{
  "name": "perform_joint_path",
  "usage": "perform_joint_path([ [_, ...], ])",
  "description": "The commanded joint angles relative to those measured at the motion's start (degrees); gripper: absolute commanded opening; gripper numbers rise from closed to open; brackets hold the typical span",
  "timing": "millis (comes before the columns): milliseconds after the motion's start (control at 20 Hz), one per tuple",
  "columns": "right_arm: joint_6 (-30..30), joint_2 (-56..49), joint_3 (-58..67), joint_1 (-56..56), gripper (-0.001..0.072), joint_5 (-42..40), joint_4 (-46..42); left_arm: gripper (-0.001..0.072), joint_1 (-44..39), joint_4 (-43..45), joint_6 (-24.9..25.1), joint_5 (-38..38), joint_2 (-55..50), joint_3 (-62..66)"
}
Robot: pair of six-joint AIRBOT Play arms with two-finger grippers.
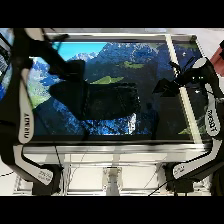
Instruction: Fold the clothes and pants, and hang the long-sleeved shirts on hangers.
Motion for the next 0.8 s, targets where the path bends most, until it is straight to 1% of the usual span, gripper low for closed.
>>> perform_joint_path([
  [0, -0.79, 0.02, 0.04, 0.04, 0.0682, -0.15, -0.02, 0.0021, -9.46, -1.07, -3.34, 7.23, -3.52, 0.09],
  [100, -0.79, 0.02, 0.04, 0.04, 0.0682, -0.13, -0.02, 0.0021, -13.22, -6.38, -4.31, 13.55, -5.97, 0.09],
  [250, -0.76, 0.02, 0.04, 0.04, 0.0682, -0.11, -0.02, 0.0021, -16.39, -13.57, -5.7, 22.14, -10.01, 0.09],
  [300, -0.76, 0.02, 0.04, 0.04, 0.0682, -0.11, -0.02, 0.0022, -16.92, -15.78, -6.51, 24.92, -11.37, 0.09],
  [500, -1.11, 0.02, 0.04, 0.04, 0.0683, -0.04, -0.02, 0.0025, -17.35, -24.09, -6.62, 34.69, -16.11, -1.99],
  [550, -1.22, 0.02, 0.04, 0.04, 0.0683, -0.07, -0.04, 0.0046, -17.16, -26.62, -6.62, 37.2, -16.72, -3.85],
  [600, -1.42, 0.02, 0.04, 0.04, 0.0683, -0.09, -0.04, 0.0175, -16.96, -29.79, -6.43, 39.23, -17.29, -5.46],
  [650, -2.34, 0.02, 0.04, 0.04, 0.0683, -0.11, -0.07, 0.0351, -16.7, -33.62, -6.4, 40.63, -18.03, -6.45],
  [700, -3.23, 0.02, 0.04, 0.04, 0.0683, -0.13, -0.09, 0.0479, -16.63, -37.59, -6.14, 41.27, -18.99, -6.47],
  [750, -4.09, 0.02, 0.04, 0.0, 0.0683, -0.17, -0.09, 0.0501, -16.48, -42.29, -3.26, 41.92, -19.74, -6.47],
])
